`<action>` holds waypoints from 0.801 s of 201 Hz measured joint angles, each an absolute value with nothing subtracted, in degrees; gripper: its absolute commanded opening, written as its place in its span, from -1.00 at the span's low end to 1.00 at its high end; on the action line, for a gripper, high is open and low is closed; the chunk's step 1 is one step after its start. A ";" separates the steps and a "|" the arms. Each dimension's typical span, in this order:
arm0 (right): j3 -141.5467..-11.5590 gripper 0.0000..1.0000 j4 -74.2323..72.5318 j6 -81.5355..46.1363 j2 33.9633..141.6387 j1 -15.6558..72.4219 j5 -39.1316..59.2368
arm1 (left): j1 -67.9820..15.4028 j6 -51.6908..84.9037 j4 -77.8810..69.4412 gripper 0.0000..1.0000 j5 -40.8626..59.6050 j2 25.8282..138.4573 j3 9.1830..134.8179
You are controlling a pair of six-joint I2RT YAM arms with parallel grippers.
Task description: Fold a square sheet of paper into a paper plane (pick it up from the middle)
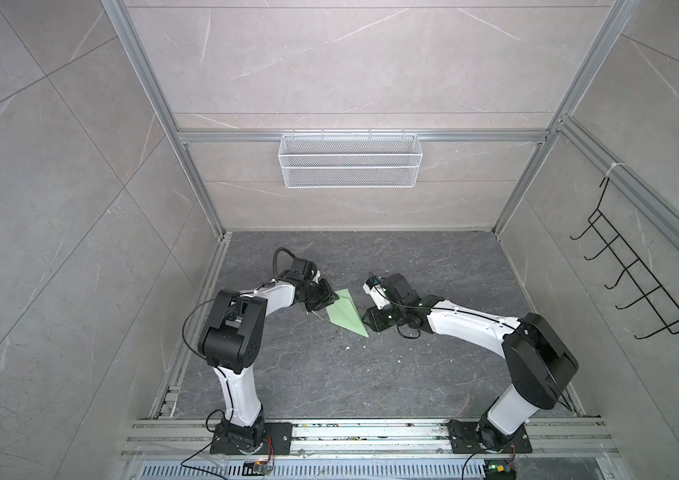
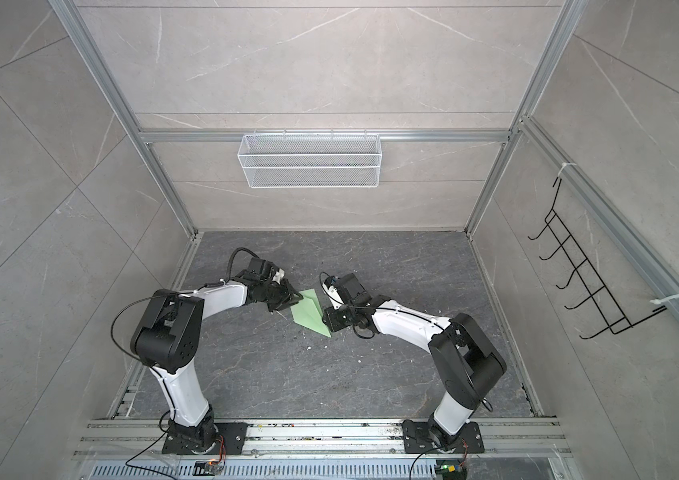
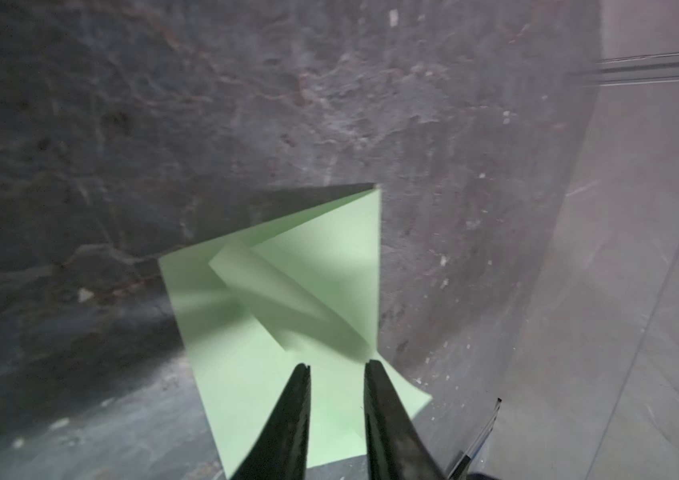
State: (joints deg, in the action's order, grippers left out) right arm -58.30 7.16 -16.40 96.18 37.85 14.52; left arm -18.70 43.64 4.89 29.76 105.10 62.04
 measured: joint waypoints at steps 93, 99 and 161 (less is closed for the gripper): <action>-64.23 -0.32 -0.47 -17.78 110.28 32.77 29.45 | -18.61 48.99 -11.44 0.20 33.50 99.81 48.88; -64.84 -0.36 -0.56 -17.47 111.07 32.51 30.26 | -18.61 49.34 -12.56 0.21 33.74 99.92 48.49; -68.16 -0.59 -1.54 -14.46 116.73 31.03 37.60 | -18.61 51.22 -19.84 0.24 35.29 101.65 45.87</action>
